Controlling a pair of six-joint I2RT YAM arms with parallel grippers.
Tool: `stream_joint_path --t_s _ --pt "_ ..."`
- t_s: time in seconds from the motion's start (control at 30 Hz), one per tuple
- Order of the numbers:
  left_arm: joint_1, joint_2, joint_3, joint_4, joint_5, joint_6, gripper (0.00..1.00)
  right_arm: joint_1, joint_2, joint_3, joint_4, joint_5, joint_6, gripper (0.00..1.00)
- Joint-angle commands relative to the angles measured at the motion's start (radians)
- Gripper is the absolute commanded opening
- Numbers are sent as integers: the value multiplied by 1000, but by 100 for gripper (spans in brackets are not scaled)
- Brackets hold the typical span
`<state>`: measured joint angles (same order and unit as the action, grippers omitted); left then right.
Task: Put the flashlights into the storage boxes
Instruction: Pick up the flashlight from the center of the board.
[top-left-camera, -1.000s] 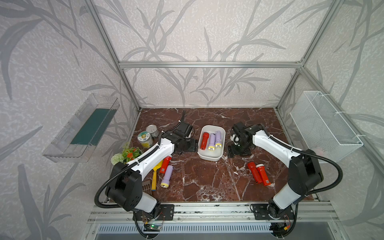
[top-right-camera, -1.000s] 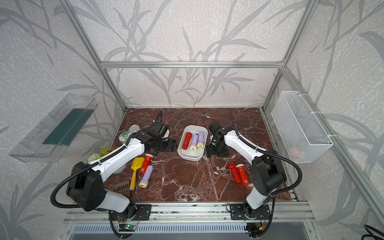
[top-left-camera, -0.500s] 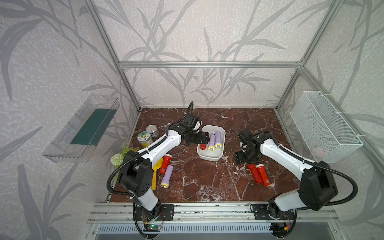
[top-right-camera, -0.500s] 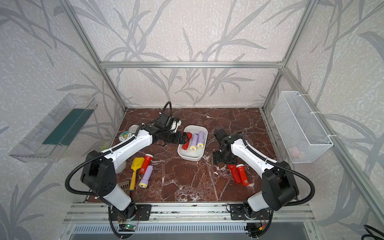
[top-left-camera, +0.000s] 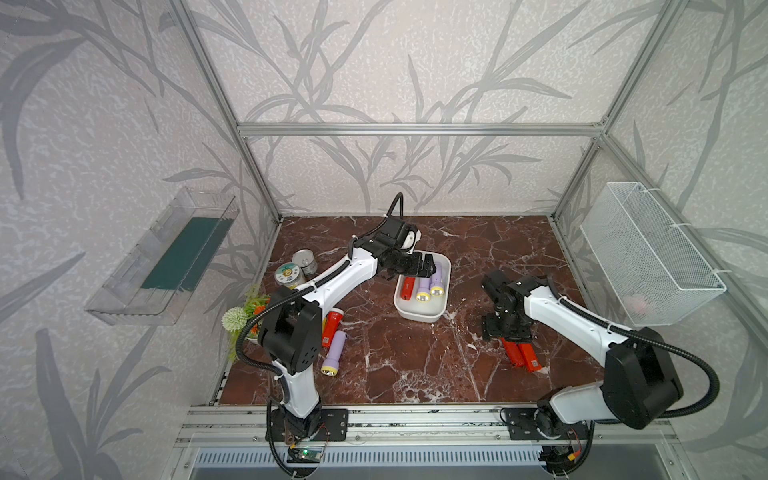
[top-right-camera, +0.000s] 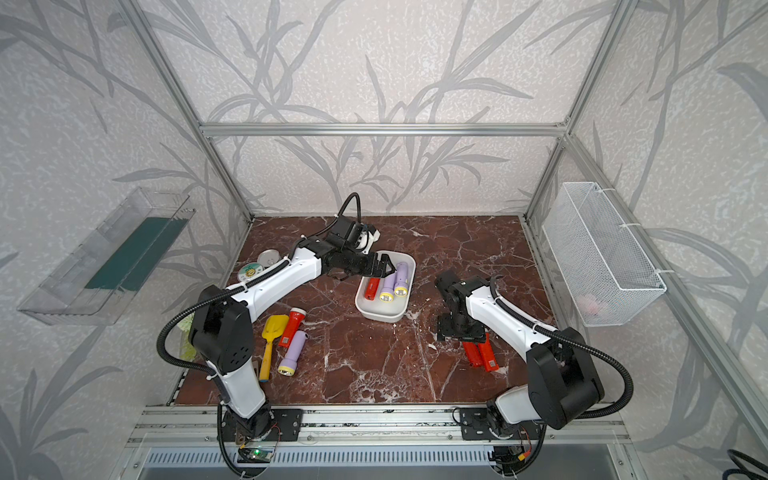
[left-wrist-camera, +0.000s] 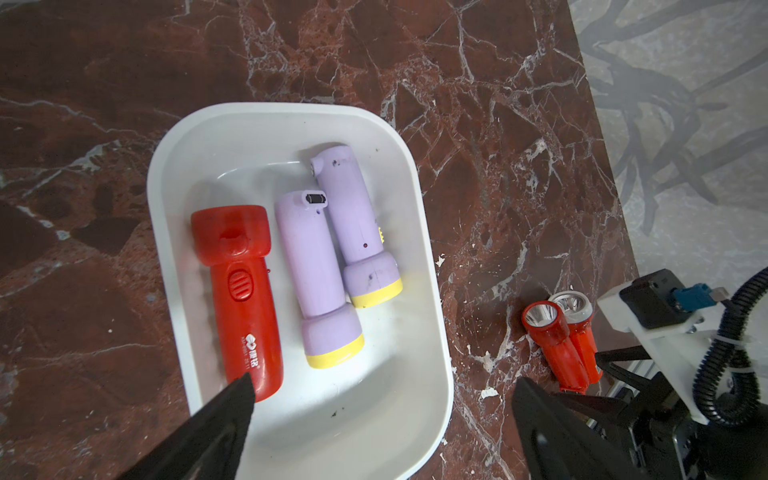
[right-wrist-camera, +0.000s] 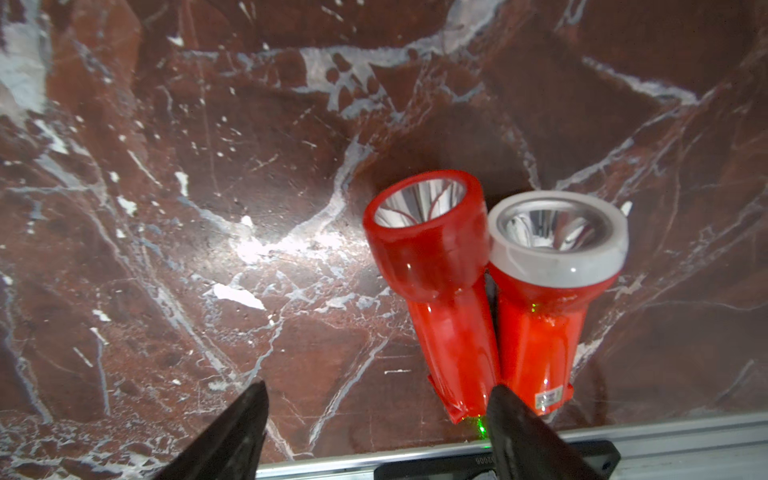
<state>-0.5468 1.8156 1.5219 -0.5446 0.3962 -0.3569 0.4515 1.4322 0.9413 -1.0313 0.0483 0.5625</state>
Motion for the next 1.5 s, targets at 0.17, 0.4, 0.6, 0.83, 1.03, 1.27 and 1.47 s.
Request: stream_joint_path --t_s 0.17,0.4,0.6,0.83,1.03,1.27,1.47 --pt "-6 11 33 -9 7 24 99 -28 4 -43 2 33 10 82" --pt "-6 10 50 -27 -17 25 99 -41 22 -70 48 9 -13 76" --pt "-5 5 51 -46 -34 29 99 -40 42 -90 87 -14 -22 75" --pt "-5 -3 54 -68 -46 30 99 -41 70 -102 109 -21 -36 74" --pt "-7 -17 44 -79 -63 30 99 -42 90 -98 120 -33 -46 73" --pt "-7 -36 16 -77 -79 28 99 -42 113 -93 142 -56 -48 64" --pt "-6 -60 -11 -69 -93 22 99 -42 144 -75 152 -79 -60 53"
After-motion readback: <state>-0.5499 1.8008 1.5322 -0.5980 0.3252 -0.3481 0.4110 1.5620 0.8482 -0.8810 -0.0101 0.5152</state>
